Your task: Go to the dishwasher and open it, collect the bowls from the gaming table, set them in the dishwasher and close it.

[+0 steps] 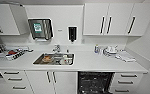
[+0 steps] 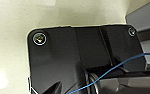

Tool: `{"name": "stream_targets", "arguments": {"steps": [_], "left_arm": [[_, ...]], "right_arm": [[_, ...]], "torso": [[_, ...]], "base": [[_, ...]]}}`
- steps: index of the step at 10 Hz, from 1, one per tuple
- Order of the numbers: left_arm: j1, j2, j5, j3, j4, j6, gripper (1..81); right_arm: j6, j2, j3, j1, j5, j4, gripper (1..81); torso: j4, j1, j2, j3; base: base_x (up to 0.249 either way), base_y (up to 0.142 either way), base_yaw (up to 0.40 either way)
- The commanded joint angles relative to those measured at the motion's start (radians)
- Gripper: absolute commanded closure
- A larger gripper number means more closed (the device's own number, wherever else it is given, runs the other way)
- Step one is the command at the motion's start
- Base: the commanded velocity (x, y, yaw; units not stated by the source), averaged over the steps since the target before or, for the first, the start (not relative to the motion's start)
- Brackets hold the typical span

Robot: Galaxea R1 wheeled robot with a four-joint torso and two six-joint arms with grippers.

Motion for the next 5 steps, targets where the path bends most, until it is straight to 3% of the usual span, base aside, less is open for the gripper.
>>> {"name": "stream_targets", "arguments": {"steps": [1, 2, 5], "left_arm": [[-0.033, -0.008, 0.06, 0.004, -0.007, 0.002, 1.0], [-0.033, -0.008, 0.06, 0.004, -0.007, 0.002, 1.0], [-0.032, -0.008, 0.06, 0.004, -0.007, 0.002, 1.0]], "right_arm": [[0.001, 0.001, 0.002, 0.033, -0.039, -0.006, 1.0], [0.001, 0.0, 0.002, 0.033, -0.039, -0.006, 1.0], [0.001, 0.002, 0.004, 0.034, -0.039, -0.006, 1.0]], "torso": [[0.0, -0.061, 0.095, 0.064], [0.0, -0.085, 0.131, 0.019], [0.0, -0.145, 0.222, 0.042]], "base": [[0.0, 0.0, 0.0], [0.0, 0.0, 0.0], [0.0, 0.0, 0.0]]}}
